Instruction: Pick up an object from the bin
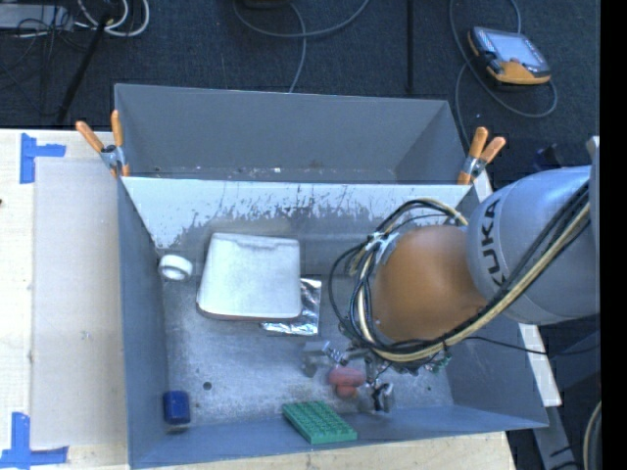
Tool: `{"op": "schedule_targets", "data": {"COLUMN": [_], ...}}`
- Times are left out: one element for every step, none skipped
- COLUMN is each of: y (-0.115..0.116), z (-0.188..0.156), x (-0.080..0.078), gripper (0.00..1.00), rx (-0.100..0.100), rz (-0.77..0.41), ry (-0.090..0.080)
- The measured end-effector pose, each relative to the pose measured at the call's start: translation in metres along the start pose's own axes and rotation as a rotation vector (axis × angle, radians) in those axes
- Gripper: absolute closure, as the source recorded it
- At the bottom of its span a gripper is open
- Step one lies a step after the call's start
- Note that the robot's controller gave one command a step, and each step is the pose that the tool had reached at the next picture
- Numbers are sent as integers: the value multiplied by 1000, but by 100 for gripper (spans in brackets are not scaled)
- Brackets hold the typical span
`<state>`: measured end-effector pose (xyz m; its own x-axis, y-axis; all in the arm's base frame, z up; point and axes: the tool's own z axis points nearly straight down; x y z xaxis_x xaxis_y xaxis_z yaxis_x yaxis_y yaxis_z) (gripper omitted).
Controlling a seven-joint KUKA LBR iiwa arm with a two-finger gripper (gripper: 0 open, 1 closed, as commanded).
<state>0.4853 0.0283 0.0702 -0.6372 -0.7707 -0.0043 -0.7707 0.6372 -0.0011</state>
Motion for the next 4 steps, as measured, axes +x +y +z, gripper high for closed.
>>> {"op": "schedule_targets", "data": {"y": [-56,1,2,6], "z": [0,-3,-2,-124], "x": [20,13,15,7], "gripper": [0,0,100,100], "rx": [1,12,3,4], "rz": [-86,-38,-34,-48], "ry": [3,-9,-2,-1]}}
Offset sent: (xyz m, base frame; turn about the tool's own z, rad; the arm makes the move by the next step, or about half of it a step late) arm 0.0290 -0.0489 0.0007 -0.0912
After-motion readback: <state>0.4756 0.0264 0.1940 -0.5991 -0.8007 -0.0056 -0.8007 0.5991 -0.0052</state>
